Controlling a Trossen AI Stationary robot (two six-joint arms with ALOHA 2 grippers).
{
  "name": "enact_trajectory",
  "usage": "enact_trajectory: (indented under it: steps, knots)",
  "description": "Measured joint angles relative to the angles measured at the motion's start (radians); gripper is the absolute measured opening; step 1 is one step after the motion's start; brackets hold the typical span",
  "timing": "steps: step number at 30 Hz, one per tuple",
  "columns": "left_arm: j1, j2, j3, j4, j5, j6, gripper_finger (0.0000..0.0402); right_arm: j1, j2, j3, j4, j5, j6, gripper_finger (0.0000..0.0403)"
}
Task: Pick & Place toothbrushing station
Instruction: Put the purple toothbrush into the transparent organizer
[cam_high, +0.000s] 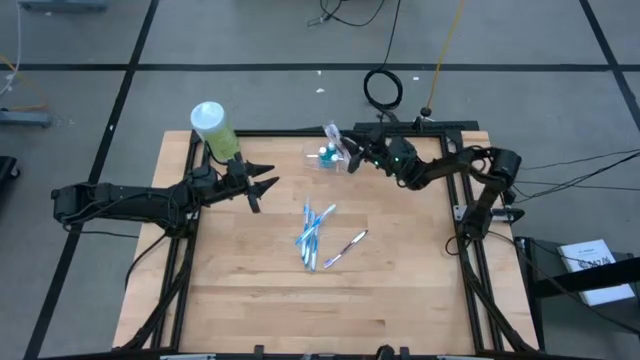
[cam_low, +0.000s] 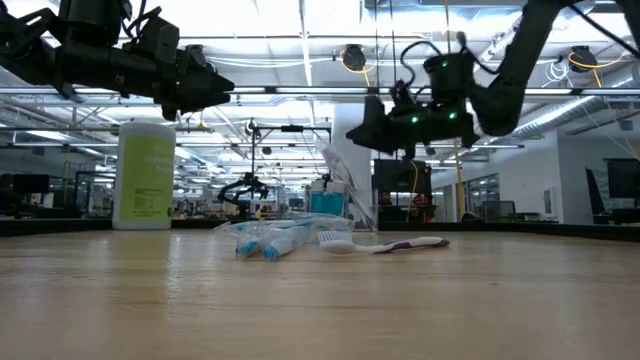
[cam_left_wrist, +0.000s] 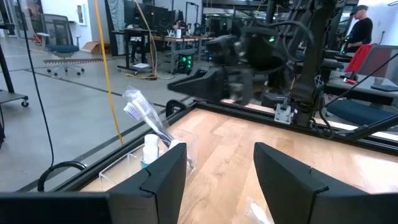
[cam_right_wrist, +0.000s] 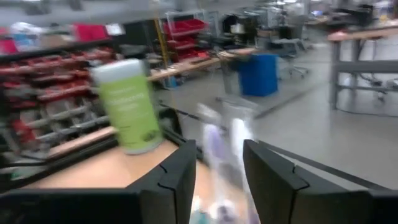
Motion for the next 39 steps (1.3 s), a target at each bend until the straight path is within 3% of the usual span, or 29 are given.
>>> enact_trajectory:
  steps: [8,11,13,17,20,23,29,39]
  knots:
    - [0.0,0.0,0.0,0.0,0.0,0.0,0.0196,0.123,-0.127,-0.052,0.05,-0.403,-0.027,0.0125]
    - [0.0,0.0,0.0,0.0,0.0,0.0,0.0196,0.232,-0.148,-0.052,-0.002,-0.472,-0.122,0.0126]
    - [0.0,0.0,0.0,0.0,0.0,0.0,0.0196,0.323,-0.154,-0.043,-0.101,-0.45,-0.224,0.0129]
    - [0.0,0.0,0.0,0.0,0.0,0.0,0.0196,0.502,-0.155,0.022,-0.49,-0.245,-0.393,0.0154]
    - [0.0,0.0,0.0,0.0,0.0,0.0,0.0196,0.598,-0.141,0.105,-0.834,-0.129,-0.412,0.0179]
    - [0.0,0.0,0.0,0.0,0.0,0.0,0.0196,0.665,-0.127,0.167,-1.066,-0.069,-0.362,0.0198]
    - [0.0,0.0,0.0,0.0,0.0,0.0,0.0196,0.715,-0.078,0.2,-1.104,-0.063,-0.303,0.0203]
    - [0.0,0.0,0.0,0.0,0.0,0.0,0.0196,0.691,0.021,0.2,-1.097,-0.092,-0.313,0.0189]
